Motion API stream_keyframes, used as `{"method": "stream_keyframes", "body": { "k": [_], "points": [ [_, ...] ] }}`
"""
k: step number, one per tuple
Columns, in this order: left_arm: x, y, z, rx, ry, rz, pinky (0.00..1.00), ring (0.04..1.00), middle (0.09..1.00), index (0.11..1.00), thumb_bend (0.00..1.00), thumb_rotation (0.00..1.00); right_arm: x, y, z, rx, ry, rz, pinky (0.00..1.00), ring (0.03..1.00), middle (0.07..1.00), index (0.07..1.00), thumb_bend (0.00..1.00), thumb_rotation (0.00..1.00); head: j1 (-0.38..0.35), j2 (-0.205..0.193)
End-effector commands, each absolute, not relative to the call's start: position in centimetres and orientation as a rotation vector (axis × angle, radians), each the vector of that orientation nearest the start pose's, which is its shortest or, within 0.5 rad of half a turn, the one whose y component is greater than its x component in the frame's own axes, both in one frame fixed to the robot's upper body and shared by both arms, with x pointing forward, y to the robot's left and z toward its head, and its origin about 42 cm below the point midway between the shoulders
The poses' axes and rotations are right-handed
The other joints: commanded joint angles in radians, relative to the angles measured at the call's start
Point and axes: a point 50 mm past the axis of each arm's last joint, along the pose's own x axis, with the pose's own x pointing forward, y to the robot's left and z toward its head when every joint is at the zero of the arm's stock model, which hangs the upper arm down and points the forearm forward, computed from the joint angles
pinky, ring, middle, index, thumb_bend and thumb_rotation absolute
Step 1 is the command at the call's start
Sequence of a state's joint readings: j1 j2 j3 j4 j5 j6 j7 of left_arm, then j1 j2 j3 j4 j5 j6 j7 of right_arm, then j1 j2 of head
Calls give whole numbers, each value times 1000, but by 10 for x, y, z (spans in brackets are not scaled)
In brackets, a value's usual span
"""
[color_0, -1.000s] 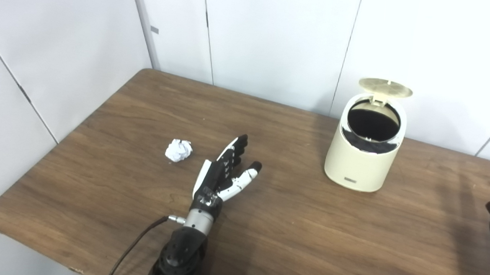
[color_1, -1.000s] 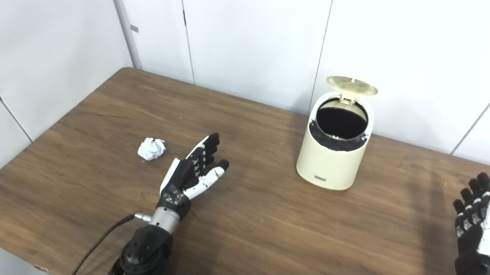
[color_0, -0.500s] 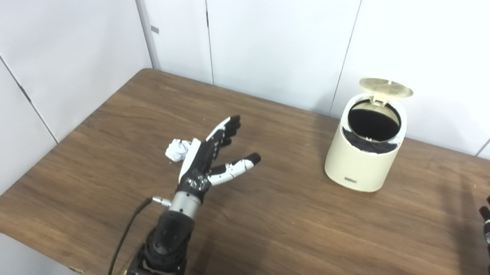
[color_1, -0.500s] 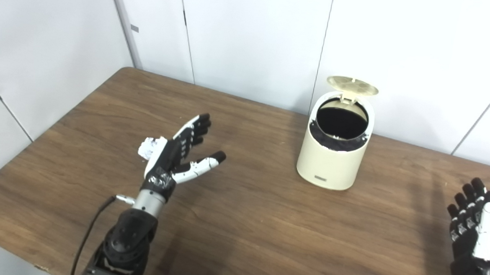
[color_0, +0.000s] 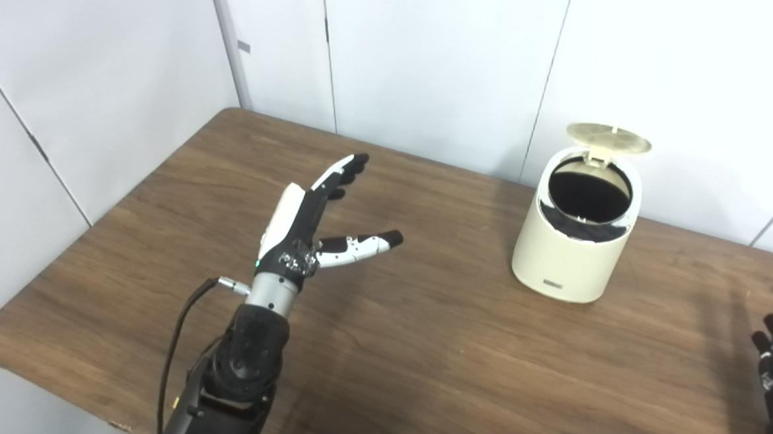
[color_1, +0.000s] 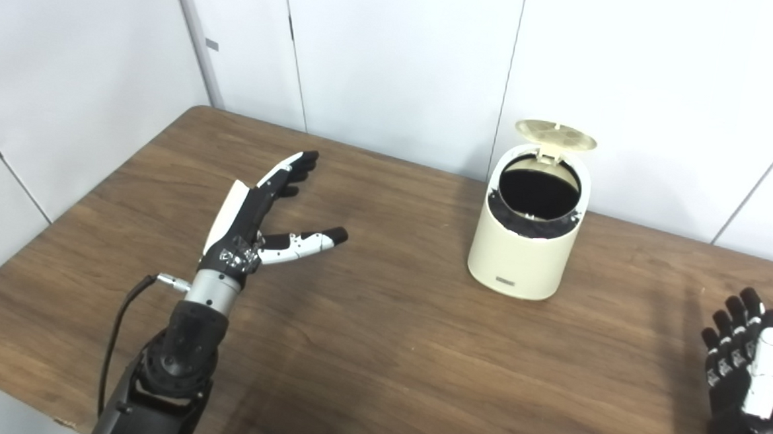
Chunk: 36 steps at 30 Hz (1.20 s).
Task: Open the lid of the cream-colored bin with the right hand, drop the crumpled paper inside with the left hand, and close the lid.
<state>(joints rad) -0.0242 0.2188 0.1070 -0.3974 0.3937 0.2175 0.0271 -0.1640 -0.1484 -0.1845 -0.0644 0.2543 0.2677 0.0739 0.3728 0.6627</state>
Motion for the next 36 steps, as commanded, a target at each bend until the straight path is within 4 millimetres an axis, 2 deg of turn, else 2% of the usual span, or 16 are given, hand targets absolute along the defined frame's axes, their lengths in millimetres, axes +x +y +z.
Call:
{"method": "stream_keyframes", "body": {
  "k": [1,8,17,36],
  "points": [
    [279,303,233,683,-296,258,862,901,903,905,866,289,340,-291,174,117,-92,-12,1000,1000,1000,1000,469,1000,3,1],
    [282,325,239,799,-272,274,790,867,898,894,888,298,342,-293,172,118,-93,-14,1000,1000,1000,1000,467,1000,2,7],
    [282,342,240,890,-239,290,795,878,893,884,908,218,344,-293,172,115,-96,-17,1000,1000,1000,993,459,1000,5,10],
    [279,362,241,1156,-15,284,846,919,902,871,882,243,344,-295,168,130,-86,-9,1000,1000,1000,990,470,1000,3,17]
  ]
}}
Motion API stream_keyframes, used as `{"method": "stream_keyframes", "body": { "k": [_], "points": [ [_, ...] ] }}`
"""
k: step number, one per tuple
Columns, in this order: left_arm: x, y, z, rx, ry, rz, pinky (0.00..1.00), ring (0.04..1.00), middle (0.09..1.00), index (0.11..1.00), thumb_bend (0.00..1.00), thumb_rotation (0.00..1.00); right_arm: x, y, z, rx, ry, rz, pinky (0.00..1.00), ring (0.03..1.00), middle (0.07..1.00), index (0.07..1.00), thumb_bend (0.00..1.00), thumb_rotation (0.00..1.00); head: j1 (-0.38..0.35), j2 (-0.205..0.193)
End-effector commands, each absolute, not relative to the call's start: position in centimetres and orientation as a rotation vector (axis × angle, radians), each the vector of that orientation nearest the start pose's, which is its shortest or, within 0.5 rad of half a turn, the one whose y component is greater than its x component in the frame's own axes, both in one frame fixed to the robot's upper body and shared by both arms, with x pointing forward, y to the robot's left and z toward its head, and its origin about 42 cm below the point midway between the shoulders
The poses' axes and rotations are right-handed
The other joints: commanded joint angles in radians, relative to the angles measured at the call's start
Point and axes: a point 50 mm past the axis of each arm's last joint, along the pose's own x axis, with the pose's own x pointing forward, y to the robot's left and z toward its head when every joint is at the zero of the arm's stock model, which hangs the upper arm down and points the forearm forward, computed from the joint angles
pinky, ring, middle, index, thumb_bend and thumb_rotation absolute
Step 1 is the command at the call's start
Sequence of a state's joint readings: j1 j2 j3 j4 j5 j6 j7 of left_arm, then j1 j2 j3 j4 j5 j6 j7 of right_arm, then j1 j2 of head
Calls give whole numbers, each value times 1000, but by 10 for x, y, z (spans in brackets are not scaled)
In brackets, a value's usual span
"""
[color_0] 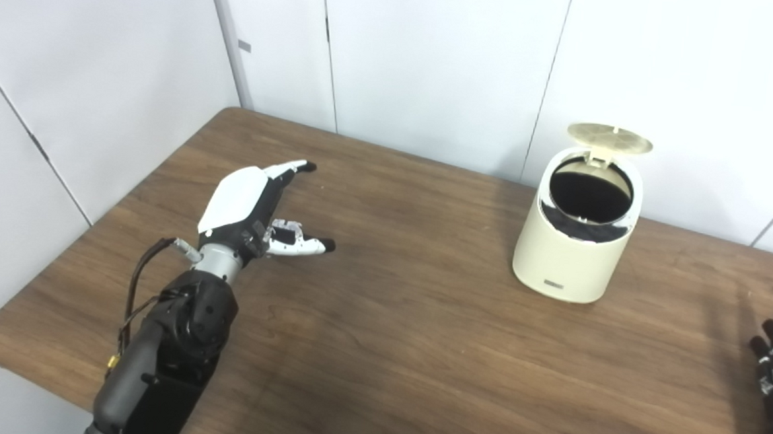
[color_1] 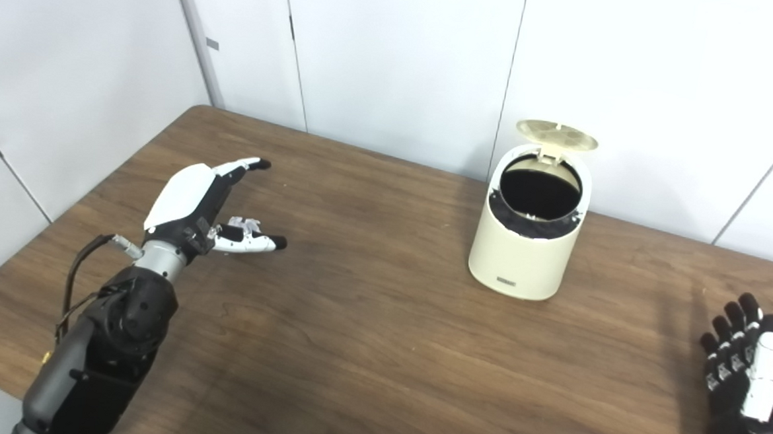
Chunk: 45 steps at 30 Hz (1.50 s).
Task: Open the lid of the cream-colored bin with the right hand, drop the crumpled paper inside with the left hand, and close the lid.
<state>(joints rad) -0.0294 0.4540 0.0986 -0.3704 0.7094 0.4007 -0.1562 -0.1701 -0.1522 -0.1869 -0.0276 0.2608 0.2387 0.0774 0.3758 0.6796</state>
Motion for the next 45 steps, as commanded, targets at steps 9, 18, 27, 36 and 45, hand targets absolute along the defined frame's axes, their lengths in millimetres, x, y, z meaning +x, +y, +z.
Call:
{"method": "stream_keyframes", "body": {
  "k": [9,18,27,36,45],
  "points": [
    [283,371,234,1197,38,277,826,899,881,845,861,244,343,-295,165,138,-77,-13,1000,1000,1000,993,477,1000,0,0],
    [290,382,227,1205,65,297,770,863,852,813,860,224,342,-295,165,146,-70,-14,1000,1000,1000,988,481,1000,-4,1],
    [296,389,221,1218,91,306,729,835,823,764,849,227,340,-294,166,151,-64,-15,1000,1000,998,983,489,1000,-5,4],
    [303,391,221,1240,104,289,702,808,806,751,839,194,340,-294,164,155,-72,-2,1000,1000,1000,993,489,1000,-11,4],
    [307,387,226,1235,127,278,702,799,799,750,830,185,337,-294,166,153,-71,-6,1000,1000,985,990,485,1000,-16,4]
  ]
}}
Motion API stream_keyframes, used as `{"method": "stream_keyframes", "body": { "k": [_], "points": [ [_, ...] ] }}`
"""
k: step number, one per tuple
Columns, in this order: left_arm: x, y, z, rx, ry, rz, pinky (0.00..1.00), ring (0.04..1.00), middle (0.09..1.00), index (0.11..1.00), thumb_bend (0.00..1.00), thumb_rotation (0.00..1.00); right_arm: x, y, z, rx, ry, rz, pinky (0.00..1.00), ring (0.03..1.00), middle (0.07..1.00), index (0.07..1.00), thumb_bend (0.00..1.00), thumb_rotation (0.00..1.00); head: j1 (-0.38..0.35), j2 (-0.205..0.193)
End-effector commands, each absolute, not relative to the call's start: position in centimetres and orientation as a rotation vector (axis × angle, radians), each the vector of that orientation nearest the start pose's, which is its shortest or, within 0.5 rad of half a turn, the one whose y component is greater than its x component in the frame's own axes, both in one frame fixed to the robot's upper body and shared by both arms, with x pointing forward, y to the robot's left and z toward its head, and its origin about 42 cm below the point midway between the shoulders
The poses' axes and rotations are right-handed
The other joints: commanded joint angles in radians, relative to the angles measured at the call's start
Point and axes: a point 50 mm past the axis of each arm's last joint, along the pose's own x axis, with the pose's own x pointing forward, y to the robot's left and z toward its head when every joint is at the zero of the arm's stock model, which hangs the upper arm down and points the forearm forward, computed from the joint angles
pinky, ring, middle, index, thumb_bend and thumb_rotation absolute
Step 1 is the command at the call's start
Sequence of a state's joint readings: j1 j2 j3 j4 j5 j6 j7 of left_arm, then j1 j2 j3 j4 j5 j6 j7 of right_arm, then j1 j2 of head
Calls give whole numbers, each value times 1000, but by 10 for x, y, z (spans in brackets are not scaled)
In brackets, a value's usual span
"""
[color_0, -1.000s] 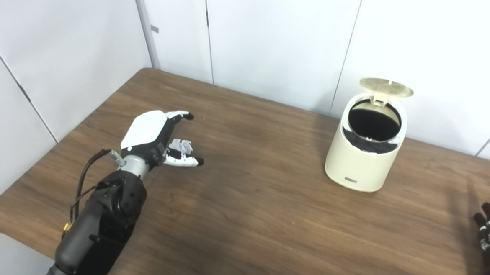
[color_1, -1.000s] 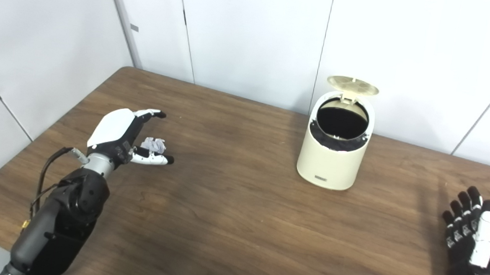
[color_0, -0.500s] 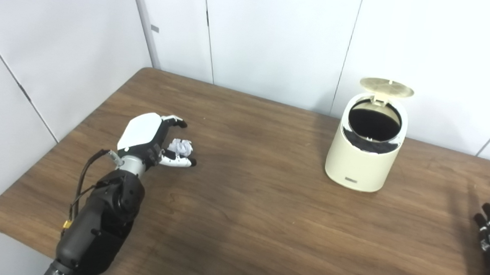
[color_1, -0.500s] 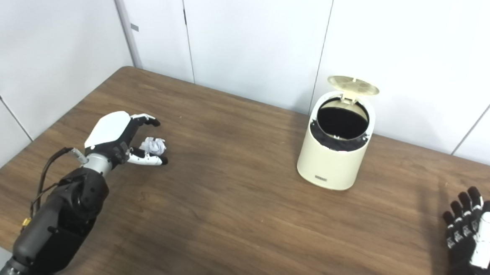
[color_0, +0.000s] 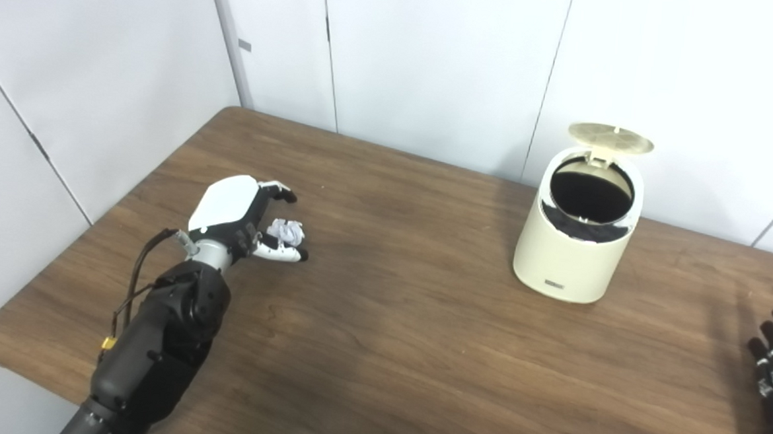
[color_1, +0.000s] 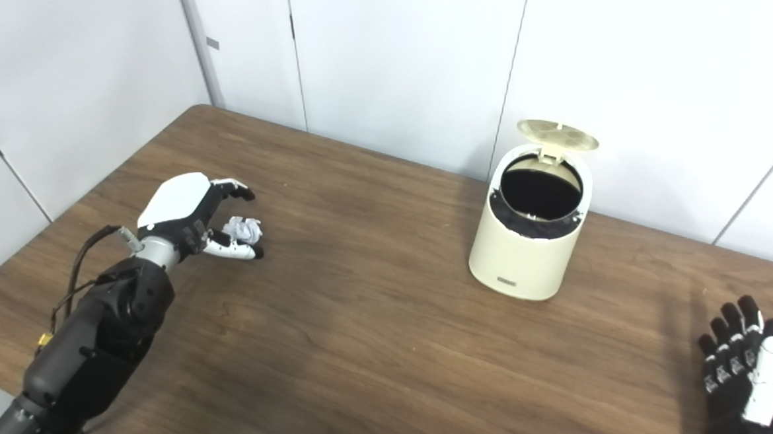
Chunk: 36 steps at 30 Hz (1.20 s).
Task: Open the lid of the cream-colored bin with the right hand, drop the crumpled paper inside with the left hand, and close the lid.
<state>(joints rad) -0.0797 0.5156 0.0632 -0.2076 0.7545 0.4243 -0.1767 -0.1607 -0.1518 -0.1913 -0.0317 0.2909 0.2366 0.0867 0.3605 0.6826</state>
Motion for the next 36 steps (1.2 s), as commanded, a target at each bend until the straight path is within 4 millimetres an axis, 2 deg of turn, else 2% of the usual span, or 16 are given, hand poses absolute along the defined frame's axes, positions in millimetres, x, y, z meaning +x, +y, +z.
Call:
{"method": "stream_keyframes", "body": {
  "k": [1,36],
  "points": [
    [307,387,225,1232,133,276,708,802,801,753,826,187,337,-294,166,149,-71,-7,1000,1000,987,993,490,1000,-1,1],
    [316,385,223,1262,234,204,683,773,784,752,801,155,338,-297,160,130,-71,-21,997,990,976,998,516,1000,-8,10]
  ]
}}
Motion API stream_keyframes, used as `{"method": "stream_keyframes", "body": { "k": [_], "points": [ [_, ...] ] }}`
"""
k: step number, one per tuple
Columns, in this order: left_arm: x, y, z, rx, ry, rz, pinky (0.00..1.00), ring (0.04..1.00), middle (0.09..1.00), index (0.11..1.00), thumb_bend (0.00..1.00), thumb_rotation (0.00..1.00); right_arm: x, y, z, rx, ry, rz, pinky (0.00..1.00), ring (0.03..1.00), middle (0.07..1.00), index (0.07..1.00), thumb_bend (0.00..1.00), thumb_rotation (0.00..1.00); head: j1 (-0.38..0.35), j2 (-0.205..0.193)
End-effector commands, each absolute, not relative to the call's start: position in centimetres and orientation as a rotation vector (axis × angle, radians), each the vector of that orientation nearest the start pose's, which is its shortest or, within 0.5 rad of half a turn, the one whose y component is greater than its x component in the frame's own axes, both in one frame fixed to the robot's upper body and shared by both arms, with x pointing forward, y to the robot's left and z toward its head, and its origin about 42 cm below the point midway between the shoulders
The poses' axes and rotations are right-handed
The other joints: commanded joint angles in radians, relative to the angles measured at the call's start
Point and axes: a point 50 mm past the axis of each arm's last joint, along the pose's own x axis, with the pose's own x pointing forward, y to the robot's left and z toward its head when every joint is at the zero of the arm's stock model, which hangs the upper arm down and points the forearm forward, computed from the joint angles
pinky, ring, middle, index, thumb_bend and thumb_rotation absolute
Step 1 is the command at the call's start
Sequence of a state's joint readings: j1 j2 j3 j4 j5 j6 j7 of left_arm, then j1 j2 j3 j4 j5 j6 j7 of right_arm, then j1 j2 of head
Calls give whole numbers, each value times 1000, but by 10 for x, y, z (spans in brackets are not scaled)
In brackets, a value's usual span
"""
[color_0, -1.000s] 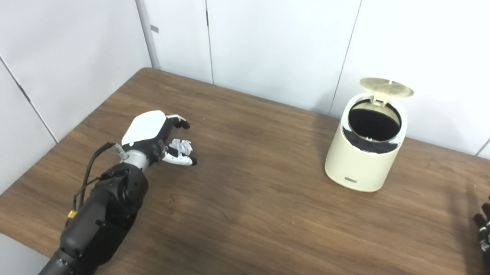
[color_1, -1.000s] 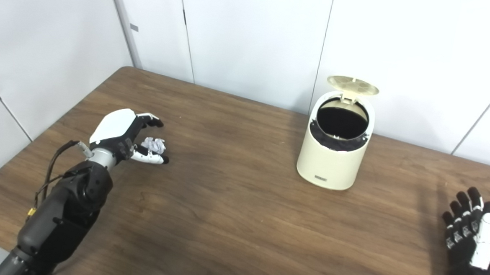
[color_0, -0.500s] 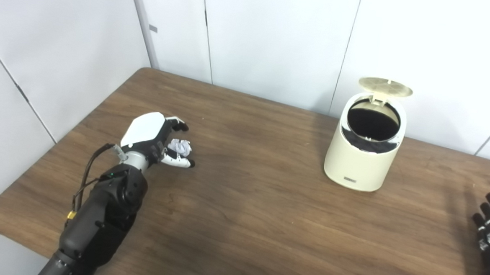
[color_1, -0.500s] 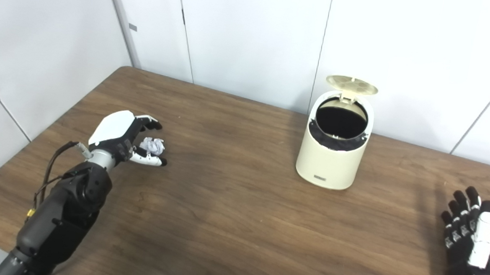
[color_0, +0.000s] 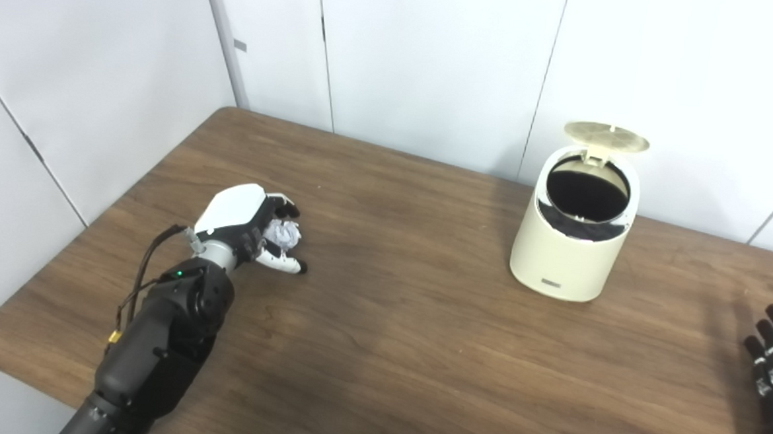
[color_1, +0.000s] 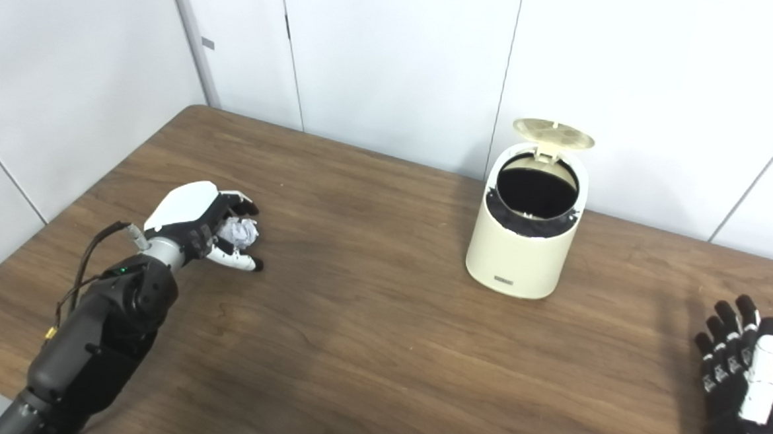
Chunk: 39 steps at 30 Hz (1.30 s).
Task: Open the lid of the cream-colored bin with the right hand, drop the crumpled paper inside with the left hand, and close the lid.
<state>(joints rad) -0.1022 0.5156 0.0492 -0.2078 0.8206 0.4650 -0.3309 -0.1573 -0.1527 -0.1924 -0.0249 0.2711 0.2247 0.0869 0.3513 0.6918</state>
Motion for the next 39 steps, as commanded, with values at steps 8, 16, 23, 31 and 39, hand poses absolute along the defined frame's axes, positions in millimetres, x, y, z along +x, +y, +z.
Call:
{"method": "stream_keyframes", "body": {
  "k": [8,16,23,31,39],
  "points": [
    [318,385,226,1260,248,196,684,761,766,746,790,148,339,-299,159,134,-75,-15,998,997,983,1000,517,1000,3,1],
    [318,385,226,1255,249,196,680,753,743,722,775,110,338,-299,158,137,-75,-14,991,992,981,1000,511,1000,2,2],
    [319,389,222,1203,247,216,603,664,688,673,749,7,339,-298,158,157,-69,-10,991,991,980,997,510,1000,2,4],
    [322,391,217,1185,232,221,393,455,436,541,515,0,338,-298,158,153,-75,2,1000,994,974,1000,505,1000,1,5],
    [322,388,215,1213,217,201,495,434,489,503,502,0,337,-299,161,146,-79,-1,967,983,968,1000,531,1000,-1,5]
  ]
}}
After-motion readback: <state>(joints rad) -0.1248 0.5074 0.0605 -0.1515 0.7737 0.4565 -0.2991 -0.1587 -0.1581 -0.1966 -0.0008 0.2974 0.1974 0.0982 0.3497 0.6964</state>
